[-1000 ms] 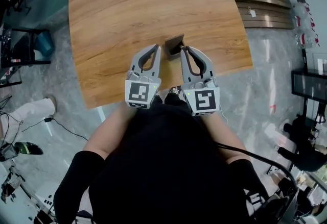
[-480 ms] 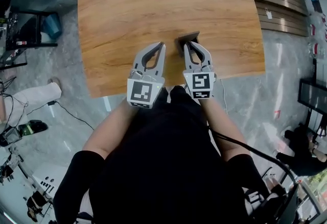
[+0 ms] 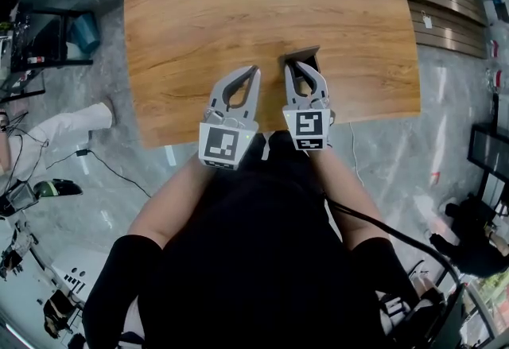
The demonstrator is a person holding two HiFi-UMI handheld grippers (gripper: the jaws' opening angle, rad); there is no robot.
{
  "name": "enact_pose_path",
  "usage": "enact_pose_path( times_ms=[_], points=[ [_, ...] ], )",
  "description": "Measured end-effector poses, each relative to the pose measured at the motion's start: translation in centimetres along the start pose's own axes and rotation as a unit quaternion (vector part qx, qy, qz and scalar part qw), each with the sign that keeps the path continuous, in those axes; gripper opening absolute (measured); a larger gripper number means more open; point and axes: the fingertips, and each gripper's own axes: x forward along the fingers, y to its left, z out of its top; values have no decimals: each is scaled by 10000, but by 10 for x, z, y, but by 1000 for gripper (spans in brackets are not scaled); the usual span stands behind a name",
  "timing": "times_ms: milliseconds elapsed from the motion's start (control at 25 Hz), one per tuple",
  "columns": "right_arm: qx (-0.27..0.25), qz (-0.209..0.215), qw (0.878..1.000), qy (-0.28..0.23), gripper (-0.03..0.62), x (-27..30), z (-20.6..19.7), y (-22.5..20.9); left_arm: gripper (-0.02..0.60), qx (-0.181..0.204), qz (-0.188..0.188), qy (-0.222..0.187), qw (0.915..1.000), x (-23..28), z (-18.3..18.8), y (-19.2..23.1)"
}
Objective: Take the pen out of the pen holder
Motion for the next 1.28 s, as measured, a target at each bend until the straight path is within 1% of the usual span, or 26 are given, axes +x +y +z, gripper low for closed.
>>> enact_pose_path(
  times_ms=[240, 360, 480, 600, 680, 840, 1000, 1080, 1280],
  points=[
    [-64, -11, 10000, -2, 40, -4, 4, 0, 6, -88, -17, -55, 9999, 0, 5, -3],
    [-85, -76, 9998, -176, 40, -16, 23, -4, 6, 17, -87, -101, 9999, 0, 11, -4],
    [-5, -108, 9991, -403, 40, -34, 47, -10, 6, -5, -101, -202, 9997, 2, 22, -5],
    [83, -139, 9975, -692, 38, -55, 73, -17, 6, -34, -133, -358, 9993, 5, 37, -9],
    [171, -140, 9949, -986, 38, -72, 93, -20, 6, -79, -214, -507, 9985, 5, 51, -16],
    [370, -148, 9855, -1647, 35, -109, 142, -26, 6, -210, -333, -868, 9954, 3, 86, -33],
    [400, -268, 9773, -2062, 15, -132, 174, -34, 6, -206, -445, -1120, 9925, 1, 111, -44],
    [386, -336, 9753, -2150, 14, -138, 180, -37, 6, -187, -483, -1177, 9917, 0, 118, -49],
    [448, -396, 9738, -2196, 14, -139, 177, -42, 6, -169, -470, -1213, 9914, 0, 124, -54]
  ],
)
